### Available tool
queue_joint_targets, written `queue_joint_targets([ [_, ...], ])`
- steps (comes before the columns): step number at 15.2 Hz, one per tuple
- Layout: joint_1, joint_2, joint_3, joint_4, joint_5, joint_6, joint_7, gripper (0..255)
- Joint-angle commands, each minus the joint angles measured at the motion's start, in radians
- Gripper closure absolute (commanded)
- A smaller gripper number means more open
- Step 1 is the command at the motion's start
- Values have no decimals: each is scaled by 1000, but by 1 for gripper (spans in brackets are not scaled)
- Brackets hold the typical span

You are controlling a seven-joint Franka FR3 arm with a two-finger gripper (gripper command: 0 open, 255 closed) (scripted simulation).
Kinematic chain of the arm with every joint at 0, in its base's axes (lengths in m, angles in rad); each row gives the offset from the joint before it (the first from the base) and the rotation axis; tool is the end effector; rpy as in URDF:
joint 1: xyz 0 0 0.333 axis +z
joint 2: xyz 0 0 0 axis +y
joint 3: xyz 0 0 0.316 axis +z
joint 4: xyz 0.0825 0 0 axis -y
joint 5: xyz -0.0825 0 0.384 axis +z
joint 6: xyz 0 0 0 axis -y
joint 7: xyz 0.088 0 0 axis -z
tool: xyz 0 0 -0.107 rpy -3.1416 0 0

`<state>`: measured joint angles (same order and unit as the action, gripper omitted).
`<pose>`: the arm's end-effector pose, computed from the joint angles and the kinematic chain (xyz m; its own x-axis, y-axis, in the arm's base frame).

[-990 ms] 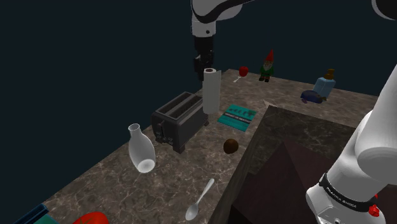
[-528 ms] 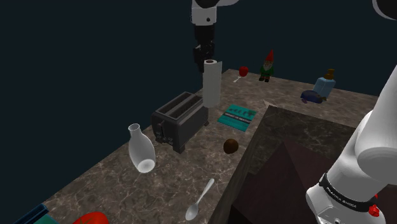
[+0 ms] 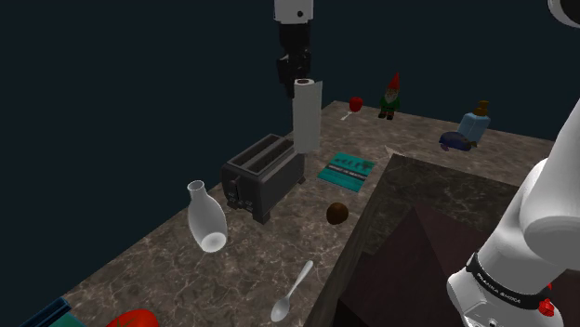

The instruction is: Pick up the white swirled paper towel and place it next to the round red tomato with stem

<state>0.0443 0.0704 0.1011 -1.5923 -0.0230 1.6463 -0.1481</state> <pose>0.5751 0.0800 0.5811 0.9566 0.2908 -0.0182 0.2910 -0.9566 0.0133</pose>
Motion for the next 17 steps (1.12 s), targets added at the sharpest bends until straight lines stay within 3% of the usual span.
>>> queue_joint_targets([
  [1,23,-17,20,-18,1,0,44,255],
  [9,118,-50,109,-57,7,4,227,255],
  [17,216,-16,202,-16,-1,-7,419,255],
])
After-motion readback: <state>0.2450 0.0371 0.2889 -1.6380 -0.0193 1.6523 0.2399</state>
